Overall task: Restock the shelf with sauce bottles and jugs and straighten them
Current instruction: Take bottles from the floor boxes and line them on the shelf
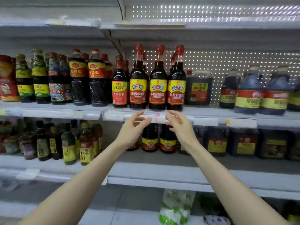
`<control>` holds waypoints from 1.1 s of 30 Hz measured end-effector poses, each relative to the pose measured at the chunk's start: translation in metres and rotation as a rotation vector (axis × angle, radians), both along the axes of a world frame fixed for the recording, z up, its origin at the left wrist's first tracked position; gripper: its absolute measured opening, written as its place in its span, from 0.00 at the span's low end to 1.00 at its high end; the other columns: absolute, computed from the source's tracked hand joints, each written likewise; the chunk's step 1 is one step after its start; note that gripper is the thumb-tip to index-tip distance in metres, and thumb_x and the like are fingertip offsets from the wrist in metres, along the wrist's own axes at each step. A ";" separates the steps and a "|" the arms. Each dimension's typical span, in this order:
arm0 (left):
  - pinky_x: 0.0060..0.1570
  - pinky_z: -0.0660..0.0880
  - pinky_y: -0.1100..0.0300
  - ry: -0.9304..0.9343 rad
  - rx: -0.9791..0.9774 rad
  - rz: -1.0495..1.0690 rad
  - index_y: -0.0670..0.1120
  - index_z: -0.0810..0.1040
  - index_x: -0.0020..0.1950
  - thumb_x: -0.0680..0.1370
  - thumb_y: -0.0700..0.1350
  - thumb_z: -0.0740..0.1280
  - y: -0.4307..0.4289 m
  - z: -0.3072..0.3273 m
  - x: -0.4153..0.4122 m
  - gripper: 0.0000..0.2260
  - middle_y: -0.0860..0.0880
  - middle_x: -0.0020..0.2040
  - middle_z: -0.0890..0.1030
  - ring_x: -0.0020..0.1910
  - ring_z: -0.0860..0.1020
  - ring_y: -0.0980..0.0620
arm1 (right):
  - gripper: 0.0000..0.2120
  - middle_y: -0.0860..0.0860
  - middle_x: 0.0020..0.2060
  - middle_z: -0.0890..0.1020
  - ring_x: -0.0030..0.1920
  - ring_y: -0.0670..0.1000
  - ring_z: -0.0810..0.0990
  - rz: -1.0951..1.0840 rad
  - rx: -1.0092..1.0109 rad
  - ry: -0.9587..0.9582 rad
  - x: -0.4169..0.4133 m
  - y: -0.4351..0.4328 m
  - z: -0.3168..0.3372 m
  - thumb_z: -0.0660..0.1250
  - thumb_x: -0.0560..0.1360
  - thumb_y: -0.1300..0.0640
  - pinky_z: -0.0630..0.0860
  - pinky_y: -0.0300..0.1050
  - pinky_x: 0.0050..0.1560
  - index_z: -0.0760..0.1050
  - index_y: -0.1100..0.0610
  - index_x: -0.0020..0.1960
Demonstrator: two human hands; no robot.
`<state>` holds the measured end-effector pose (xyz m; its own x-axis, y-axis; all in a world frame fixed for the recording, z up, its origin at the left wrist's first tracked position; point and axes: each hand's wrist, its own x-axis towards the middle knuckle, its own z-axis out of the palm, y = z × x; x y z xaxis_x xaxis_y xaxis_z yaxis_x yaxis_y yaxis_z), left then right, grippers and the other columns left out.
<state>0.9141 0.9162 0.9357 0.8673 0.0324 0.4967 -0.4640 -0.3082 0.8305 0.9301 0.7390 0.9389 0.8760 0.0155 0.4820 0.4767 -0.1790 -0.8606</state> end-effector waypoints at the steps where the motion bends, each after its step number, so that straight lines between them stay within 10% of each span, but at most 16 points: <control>1: 0.54 0.72 0.61 0.024 -0.009 0.008 0.50 0.68 0.72 0.77 0.54 0.66 -0.008 -0.011 -0.006 0.24 0.52 0.58 0.77 0.55 0.76 0.58 | 0.21 0.50 0.60 0.79 0.59 0.49 0.78 0.002 0.000 0.019 -0.005 -0.010 -0.012 0.64 0.77 0.45 0.75 0.48 0.62 0.71 0.52 0.68; 6: 0.45 0.73 0.70 0.124 -0.065 0.031 0.51 0.72 0.67 0.77 0.51 0.68 -0.047 -0.075 -0.026 0.19 0.49 0.56 0.79 0.52 0.78 0.57 | 0.16 0.46 0.50 0.81 0.51 0.42 0.80 0.042 0.000 0.118 -0.025 -0.051 -0.069 0.66 0.78 0.50 0.76 0.34 0.48 0.74 0.52 0.64; 26: 0.44 0.73 0.65 0.852 -0.213 0.130 0.47 0.76 0.60 0.67 0.57 0.68 -0.073 -0.429 -0.049 0.24 0.48 0.49 0.79 0.48 0.78 0.53 | 0.12 0.49 0.44 0.81 0.43 0.46 0.79 -0.001 -0.028 0.769 -0.030 -0.092 -0.441 0.68 0.77 0.57 0.73 0.36 0.46 0.76 0.60 0.58; 33: 0.40 0.73 0.71 1.016 -0.243 0.136 0.45 0.75 0.55 0.79 0.41 0.66 -0.079 -0.565 -0.067 0.06 0.52 0.44 0.80 0.42 0.77 0.58 | 0.10 0.46 0.41 0.82 0.44 0.45 0.80 -0.091 -0.063 0.935 -0.050 -0.103 -0.575 0.68 0.76 0.55 0.73 0.37 0.48 0.77 0.57 0.56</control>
